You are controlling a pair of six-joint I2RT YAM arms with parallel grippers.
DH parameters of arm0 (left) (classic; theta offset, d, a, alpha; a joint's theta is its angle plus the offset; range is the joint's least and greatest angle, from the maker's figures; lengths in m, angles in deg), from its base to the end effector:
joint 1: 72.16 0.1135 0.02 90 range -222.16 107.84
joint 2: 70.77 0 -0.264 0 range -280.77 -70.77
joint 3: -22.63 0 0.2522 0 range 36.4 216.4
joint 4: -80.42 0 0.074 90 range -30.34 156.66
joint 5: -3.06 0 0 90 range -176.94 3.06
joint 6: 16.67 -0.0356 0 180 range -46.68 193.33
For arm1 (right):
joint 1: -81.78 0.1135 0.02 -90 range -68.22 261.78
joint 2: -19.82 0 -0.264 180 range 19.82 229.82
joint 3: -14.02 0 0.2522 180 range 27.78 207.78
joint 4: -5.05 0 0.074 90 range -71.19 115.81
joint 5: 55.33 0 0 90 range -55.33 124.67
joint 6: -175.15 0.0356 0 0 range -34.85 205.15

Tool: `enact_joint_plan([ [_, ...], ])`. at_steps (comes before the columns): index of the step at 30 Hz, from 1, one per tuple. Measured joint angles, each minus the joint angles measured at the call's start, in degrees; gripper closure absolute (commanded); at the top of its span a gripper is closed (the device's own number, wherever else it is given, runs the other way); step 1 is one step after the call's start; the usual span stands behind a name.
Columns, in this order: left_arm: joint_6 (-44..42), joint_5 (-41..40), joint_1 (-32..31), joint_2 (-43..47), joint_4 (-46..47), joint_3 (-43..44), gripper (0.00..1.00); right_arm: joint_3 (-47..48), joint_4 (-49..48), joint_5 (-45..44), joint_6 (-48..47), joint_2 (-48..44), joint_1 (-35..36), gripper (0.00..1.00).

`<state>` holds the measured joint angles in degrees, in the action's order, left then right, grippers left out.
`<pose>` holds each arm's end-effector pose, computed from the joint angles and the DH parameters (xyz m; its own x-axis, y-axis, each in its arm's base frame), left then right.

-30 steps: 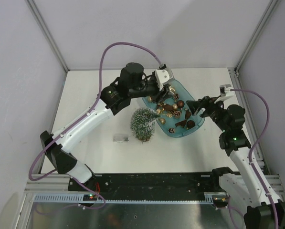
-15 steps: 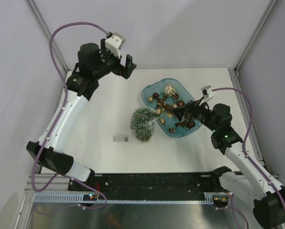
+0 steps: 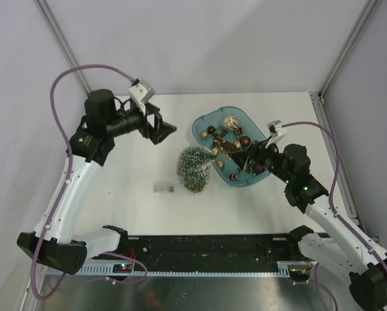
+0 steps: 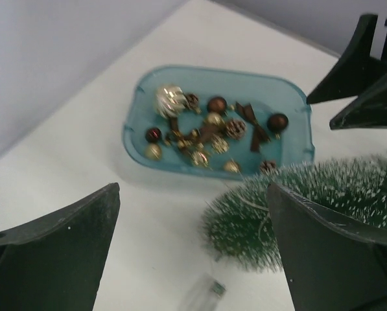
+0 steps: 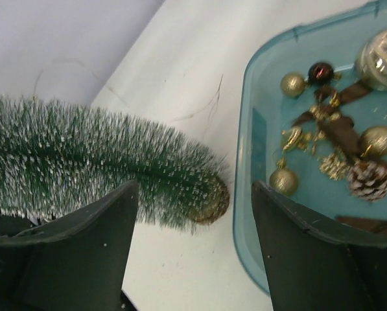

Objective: Decorate the small christmas tree

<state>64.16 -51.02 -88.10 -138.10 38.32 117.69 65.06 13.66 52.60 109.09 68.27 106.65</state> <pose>0.2261 -0.0863 0.4489 -0.1131 0.1665 -0.9795 0.7971 0.6038 0.0106 0.1806 0.0958 0.3112 -0.3620 0.2577 -0.8958 -0.5810 0.6892 0.4331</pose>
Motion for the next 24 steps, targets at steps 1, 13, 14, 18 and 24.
enact_joint_plan([
  [1,0.0,0.7,0.0,0.2,-0.7,-1.6,0.0,0.0,1.0,-1.0,0.0,0.0,1.4,0.29],
  [13,-0.9,5.5,-5.2,0.3,-6.2,-14.3,0.0,-2.3,8.0,-10.4,3.0,3.3,16.1,0.36],
  [14,-1.0,6.1,-5.8,0.5,-6.1,-15.0,0.0,-2.7,7.8,-11.0,3.5,3.3,17.3,0.37],
  [18,-0.9,8.0,-6.9,1.5,-6.1,-17.3,0.0,-4.0,4.8,-13.3,6.2,5.8,21.2,0.38],
  [24,-0.6,9.5,-7.1,5.4,-6.1,-20.2,0.03,-4.0,-4.2,-13.8,9.7,14.8,23.1,0.4],
])
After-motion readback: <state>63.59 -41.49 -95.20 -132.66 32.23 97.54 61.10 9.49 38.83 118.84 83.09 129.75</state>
